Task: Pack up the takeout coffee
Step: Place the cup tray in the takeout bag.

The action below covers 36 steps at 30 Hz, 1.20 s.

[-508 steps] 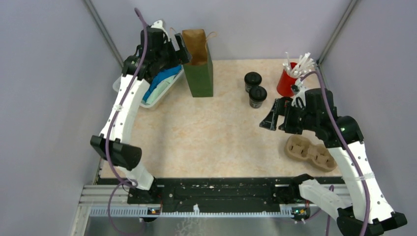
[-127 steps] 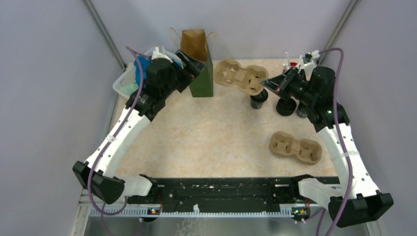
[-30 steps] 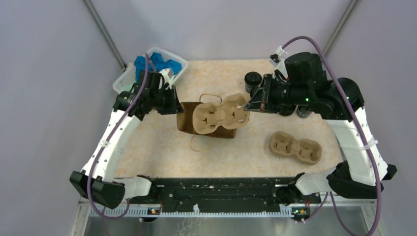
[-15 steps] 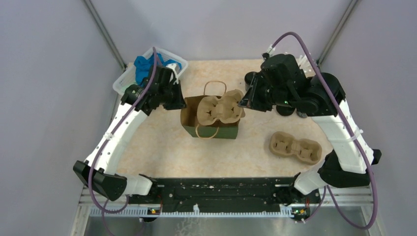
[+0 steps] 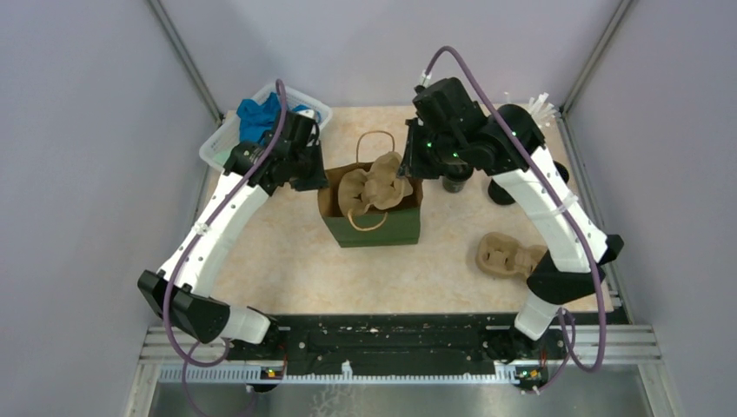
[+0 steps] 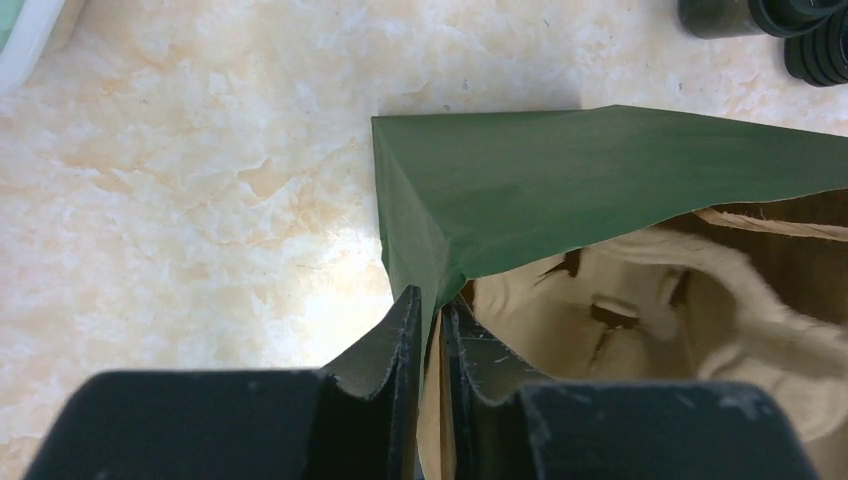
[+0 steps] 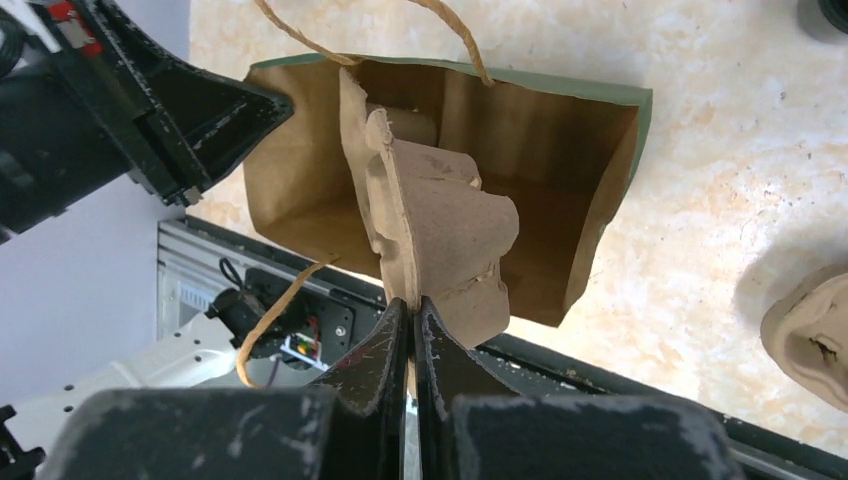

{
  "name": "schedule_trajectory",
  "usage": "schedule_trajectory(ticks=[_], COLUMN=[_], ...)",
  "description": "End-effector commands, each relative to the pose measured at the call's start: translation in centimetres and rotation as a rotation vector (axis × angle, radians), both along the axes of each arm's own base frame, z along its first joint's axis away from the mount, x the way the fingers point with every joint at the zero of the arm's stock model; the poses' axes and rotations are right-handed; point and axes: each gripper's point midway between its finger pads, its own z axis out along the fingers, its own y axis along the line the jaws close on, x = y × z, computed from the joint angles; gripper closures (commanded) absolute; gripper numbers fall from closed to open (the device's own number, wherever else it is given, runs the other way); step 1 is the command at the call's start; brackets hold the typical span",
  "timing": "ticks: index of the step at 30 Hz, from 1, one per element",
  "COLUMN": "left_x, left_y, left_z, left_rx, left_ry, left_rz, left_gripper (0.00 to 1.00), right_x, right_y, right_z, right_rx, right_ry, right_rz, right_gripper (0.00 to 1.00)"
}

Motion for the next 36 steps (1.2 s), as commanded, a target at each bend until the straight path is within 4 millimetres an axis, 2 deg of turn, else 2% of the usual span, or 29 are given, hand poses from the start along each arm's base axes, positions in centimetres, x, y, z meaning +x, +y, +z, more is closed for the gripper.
schedule_trajectory(ticks=[1,4,9,12,15,22,29,36], left_x=[0.2,0.1,0.2,0.4,0.4,0.5,1.0,1.1], left_y=[0.4,0.1,-0.9,-0.4,0.0,-0.1,0.8,1.2], left_z=[1.1,1.2,2.7,3.5,4.2,3.8,4.8,4.7], left_rx=[-0.012,-0.024,-0.069,-0.043,-0.029,-0.027,0.013,0.03], left_ry=[-0.06,-0.065,-0.118,-0.165,-0.198,-0.193,-0.235,-0.241], left_rz=[0.024,0.013,-0.049,-0.051,-0.052,-0.065,-0.039,-0.027], left_gripper=[0.79,0.75,0.59,0.48,0.42,0.41,0.41,0.39], right_x=[0.3,0.3,1.0,1.6,2.3,3.1,3.5,3.7], right_y=[0.9,1.5,2.3,2.7,2.7,2.4,1.9,2.3], right_z=[1.0,0.4,-0.4,-0.8,-1.1,-2.5,-2.7,-2.7], right_rx=[0.047,0.049,0.059,0.114,0.159,0.182,0.188,0.213], right_ry=[-0.013,0.006,0.024,0.06,0.065,0.103,0.11,0.121], right_rz=[0.102,0.125,0.131,0.134,0.125,0.118,0.113,0.128], right_gripper=[1.0,1.0,1.0,1.0,1.0,1.0,1.0,1.0])
